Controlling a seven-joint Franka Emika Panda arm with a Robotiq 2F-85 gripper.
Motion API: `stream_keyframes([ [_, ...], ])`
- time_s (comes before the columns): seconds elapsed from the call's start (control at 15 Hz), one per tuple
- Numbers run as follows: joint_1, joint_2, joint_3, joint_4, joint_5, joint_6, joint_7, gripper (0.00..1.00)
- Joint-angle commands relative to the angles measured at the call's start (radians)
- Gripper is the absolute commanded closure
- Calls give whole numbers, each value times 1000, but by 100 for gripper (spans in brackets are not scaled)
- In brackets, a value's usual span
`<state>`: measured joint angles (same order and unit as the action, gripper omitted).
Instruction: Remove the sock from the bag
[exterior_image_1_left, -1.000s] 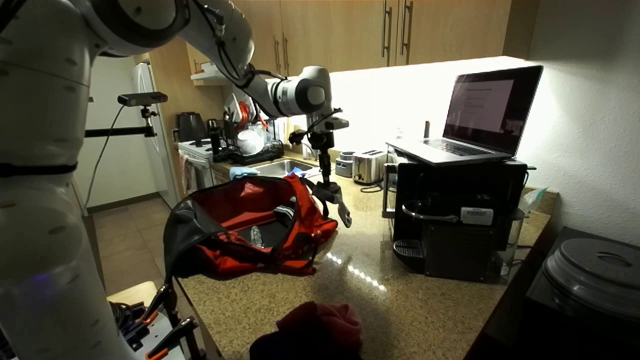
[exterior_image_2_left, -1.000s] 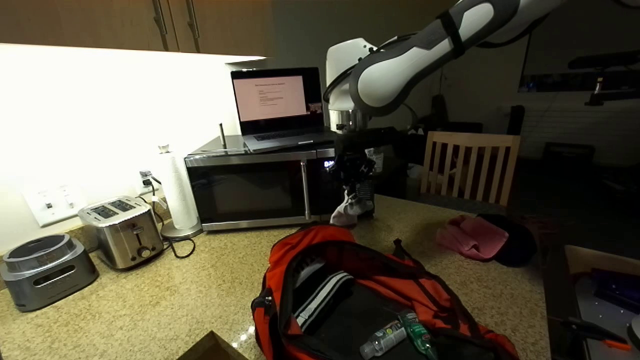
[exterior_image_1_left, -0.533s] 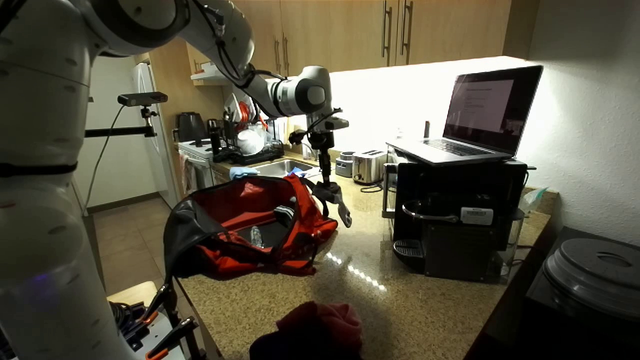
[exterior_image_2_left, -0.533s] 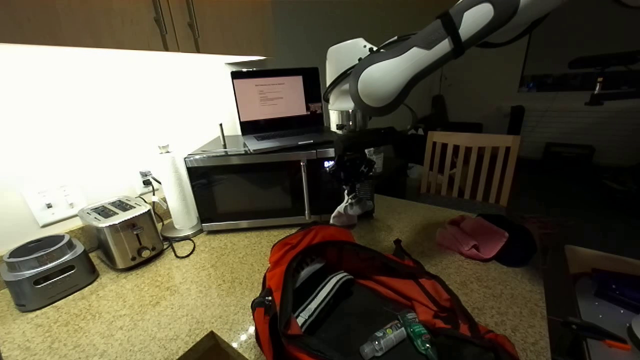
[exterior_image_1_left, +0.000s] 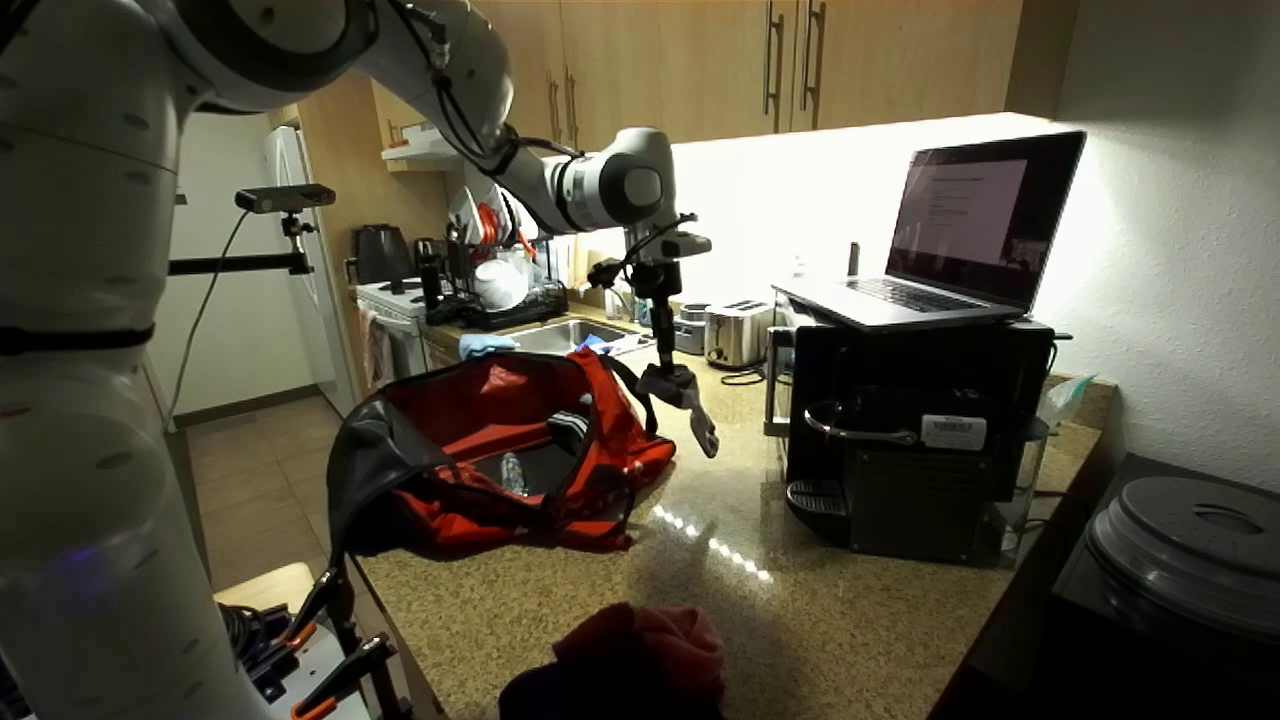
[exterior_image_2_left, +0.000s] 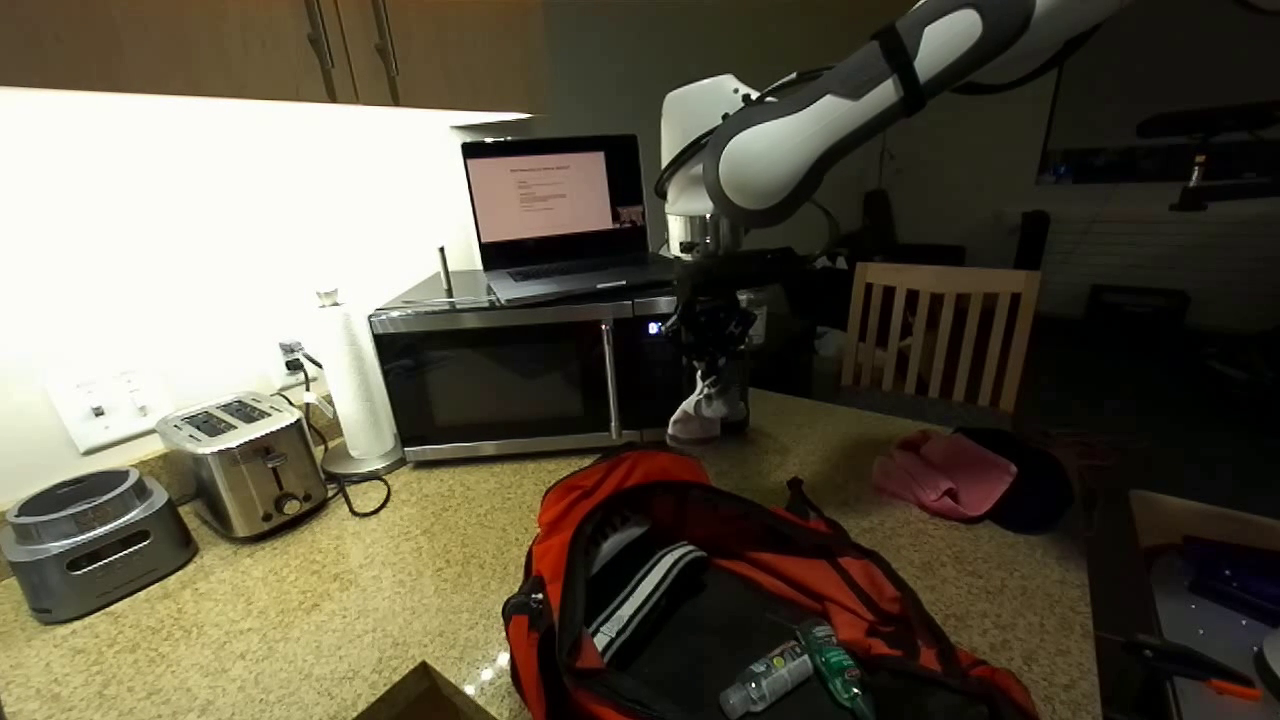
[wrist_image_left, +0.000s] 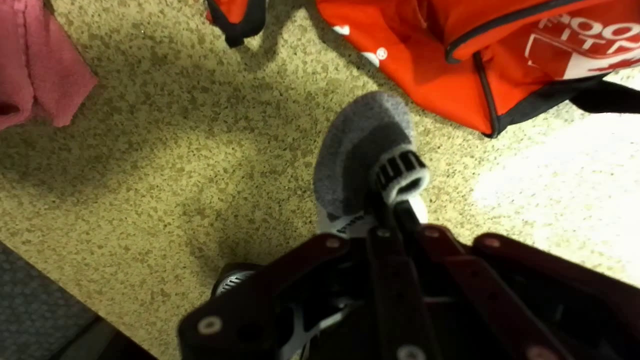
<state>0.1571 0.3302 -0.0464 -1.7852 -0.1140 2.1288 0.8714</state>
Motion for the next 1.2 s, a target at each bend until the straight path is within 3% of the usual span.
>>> stream_keyframes([
  [0.0, -15, -57, -21, -34, -37, -12, 18, 97],
  [0.67, -54, -195, -26, -135, -42, -101, -12, 97],
  [1.13, -104, -302, -24, -211, -37, -85, -27, 97],
])
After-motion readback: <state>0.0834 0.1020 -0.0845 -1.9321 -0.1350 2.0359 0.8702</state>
